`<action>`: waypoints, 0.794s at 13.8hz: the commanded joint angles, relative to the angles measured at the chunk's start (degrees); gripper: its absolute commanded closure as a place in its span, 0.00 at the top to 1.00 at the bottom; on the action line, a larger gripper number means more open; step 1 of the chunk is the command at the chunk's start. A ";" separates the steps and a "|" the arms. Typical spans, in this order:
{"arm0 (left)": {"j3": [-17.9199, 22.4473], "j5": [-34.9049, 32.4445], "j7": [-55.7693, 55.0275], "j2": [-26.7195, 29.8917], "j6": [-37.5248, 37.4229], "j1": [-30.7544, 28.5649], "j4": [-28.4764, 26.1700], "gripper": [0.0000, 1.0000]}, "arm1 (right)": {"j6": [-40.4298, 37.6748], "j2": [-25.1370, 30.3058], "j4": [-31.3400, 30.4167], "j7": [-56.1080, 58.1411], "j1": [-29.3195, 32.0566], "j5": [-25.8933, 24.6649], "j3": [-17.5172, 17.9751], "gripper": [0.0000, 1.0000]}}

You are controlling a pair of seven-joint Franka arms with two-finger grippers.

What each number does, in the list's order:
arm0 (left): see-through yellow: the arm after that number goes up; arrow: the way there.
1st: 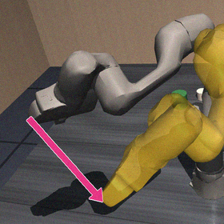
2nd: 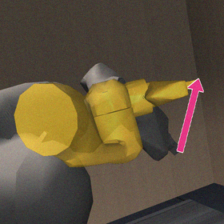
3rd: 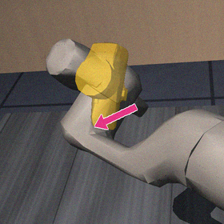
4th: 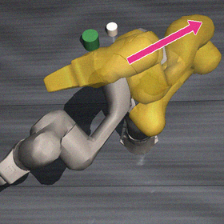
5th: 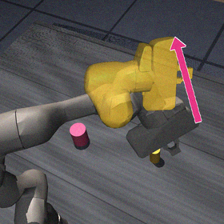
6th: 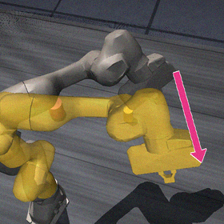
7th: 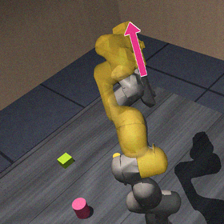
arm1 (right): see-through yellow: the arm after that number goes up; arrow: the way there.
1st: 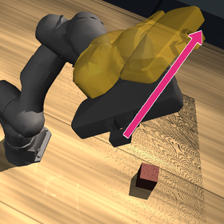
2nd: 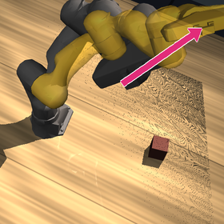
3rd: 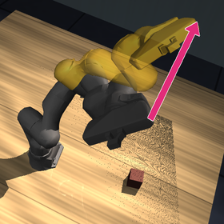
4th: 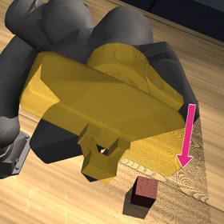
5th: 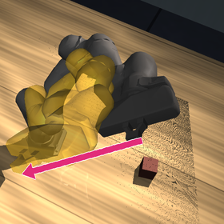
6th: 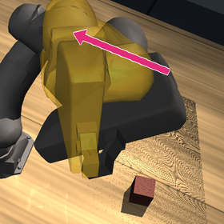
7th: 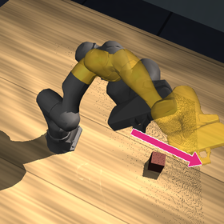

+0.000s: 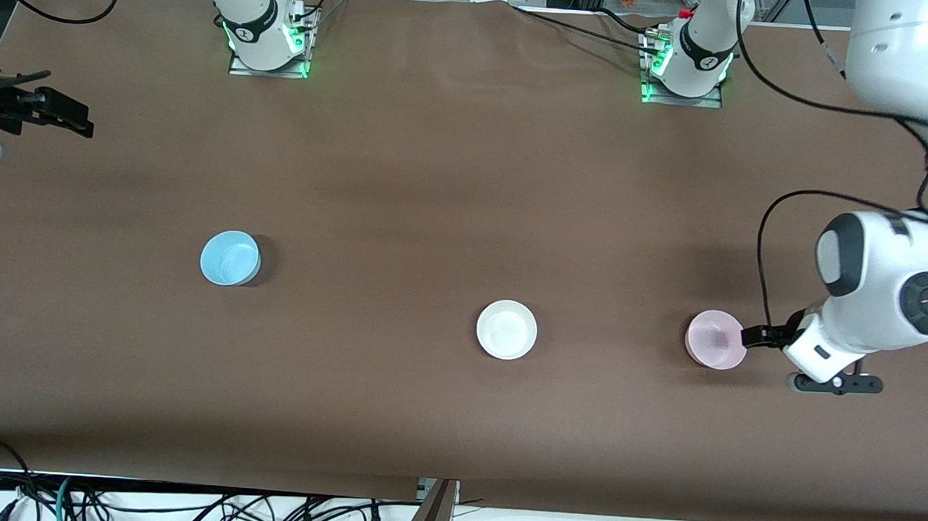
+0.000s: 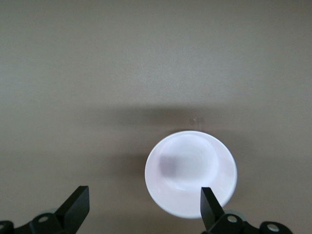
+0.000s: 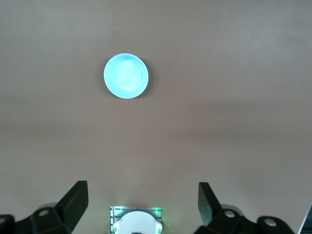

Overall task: Stack pink and blue bowls on white bowl
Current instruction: 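Reach the left gripper to the pink bowl while the right gripper approaches, then grasp the pink bowl with the left gripper while the right gripper reaches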

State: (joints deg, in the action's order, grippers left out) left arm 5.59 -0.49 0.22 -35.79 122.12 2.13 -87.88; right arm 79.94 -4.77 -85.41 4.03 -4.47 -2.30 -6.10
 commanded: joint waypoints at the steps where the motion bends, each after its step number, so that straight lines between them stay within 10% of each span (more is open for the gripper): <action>1: -0.41 -0.39 1.10 0.29 6.70 -0.19 -5.27 1.00 | 3.10 -2.78 -0.02 -0.69 0.34 1.24 0.39 1.00; 7: -0.41 -0.39 1.10 -1.47 15.51 -0.28 -10.54 0.92 | 9.34 -11.57 -0.10 -0.08 1.13 1.42 0.22 1.00; 11: -0.49 -0.39 1.36 -1.39 18.25 -0.28 -13.10 0.59 | 14.44 -18.24 -0.72 0.01 1.48 2.30 0.22 1.00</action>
State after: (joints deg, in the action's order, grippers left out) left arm 5.36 -0.49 0.36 -37.79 139.35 2.13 -99.90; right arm 92.17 -20.46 -86.04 4.02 -3.68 -1.00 -6.12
